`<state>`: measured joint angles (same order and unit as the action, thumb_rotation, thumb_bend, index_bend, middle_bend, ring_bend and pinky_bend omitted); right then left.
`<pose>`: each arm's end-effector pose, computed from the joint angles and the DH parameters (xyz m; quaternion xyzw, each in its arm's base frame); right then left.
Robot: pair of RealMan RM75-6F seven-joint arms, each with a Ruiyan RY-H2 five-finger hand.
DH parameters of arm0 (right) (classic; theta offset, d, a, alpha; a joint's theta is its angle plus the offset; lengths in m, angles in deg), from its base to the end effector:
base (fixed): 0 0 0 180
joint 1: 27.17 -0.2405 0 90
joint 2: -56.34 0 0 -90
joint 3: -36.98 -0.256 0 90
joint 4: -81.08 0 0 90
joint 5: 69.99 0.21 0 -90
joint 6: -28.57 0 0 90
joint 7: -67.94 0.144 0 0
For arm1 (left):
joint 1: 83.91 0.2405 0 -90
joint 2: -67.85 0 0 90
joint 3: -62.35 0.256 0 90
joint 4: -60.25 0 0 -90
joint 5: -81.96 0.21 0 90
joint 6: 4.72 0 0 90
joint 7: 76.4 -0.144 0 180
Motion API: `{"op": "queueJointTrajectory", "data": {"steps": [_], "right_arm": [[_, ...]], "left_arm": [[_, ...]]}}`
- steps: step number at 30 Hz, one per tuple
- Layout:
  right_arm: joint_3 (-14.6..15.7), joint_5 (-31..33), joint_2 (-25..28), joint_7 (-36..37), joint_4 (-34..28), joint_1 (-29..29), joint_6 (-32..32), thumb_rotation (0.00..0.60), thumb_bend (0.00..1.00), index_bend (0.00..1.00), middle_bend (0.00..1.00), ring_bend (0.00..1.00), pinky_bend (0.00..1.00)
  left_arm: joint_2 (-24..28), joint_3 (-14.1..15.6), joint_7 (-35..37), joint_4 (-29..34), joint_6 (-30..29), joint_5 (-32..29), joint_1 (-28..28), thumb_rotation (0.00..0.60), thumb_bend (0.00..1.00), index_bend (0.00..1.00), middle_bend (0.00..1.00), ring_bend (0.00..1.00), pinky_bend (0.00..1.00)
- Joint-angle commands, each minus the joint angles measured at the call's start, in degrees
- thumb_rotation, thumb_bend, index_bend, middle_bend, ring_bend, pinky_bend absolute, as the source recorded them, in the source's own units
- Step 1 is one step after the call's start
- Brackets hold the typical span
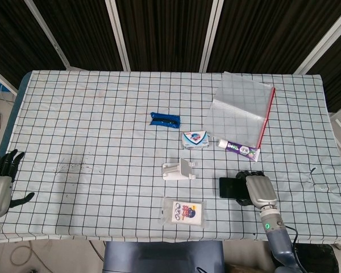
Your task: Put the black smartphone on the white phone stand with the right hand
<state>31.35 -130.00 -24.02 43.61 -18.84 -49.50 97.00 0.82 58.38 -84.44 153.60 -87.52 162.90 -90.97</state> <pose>-0.2383 -0.2513 0.0326 0.6394 -0.4859 0.3118 0.5078 -0.3077 0.1959 0.1426 -0.5956 -0.3830 -0.3578 0.6087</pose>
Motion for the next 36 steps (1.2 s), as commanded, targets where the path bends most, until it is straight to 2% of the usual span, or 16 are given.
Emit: {"op": "queueJointTrajectory", "data": {"steps": [1, 11, 22, 31, 36], "right_arm": [[-2.14, -2.21, 1.6, 5.88, -1.21, 0.56, 0.42, 0.6, 0.5, 0.48, 0.56, 0.46, 0.25], [-8.88, -2.82, 2.01, 29.55, -2.56, 0.73, -3.86, 0.6, 0.5, 0.48, 0.55, 0.46, 0.25], [-13.91, -3.04, -3.83, 50.11, 0.34, -1.48, -9.45, 0.6, 0.5, 0.48, 0.56, 0.46, 0.25], [-13.54, -12.43, -8.67, 62.36, 7.5, -3.58, -10.44, 0.6, 0.5, 0.48, 0.55, 0.44, 0.25], [-12.98, -15.44, -10.62, 67.61, 10.53, -4.81, -10.87, 0.6, 0.5, 0.48, 0.55, 0.44, 0.25]], "left_arm": [[-0.02, -0.04, -0.01, 0.01, 0.0, -0.08, 0.0, 0.6, 0.0, 0.0, 0.0, 0.0, 0.0], [-0.16, -0.27, 0.43, -0.04, 0.09, -0.28, -0.12, 0.6, 0.0, 0.0, 0.0, 0.0, 0.0], [-0.34, -0.35, 0.74, -0.21, 0.29, -0.41, -0.25, 0.6, 0.0, 0.0, 0.0, 0.0, 0.0], [-0.37, -0.46, 1.06, -0.05, 0.88, -0.98, -0.43, 0.6, 0.0, 0.0, 0.0, 0.0, 0.0], [-0.36, -0.56, 1.06, 0.33, 1.43, -1.66, -0.55, 0.6, 0.0, 0.0, 0.0, 0.0, 0.0]]}}
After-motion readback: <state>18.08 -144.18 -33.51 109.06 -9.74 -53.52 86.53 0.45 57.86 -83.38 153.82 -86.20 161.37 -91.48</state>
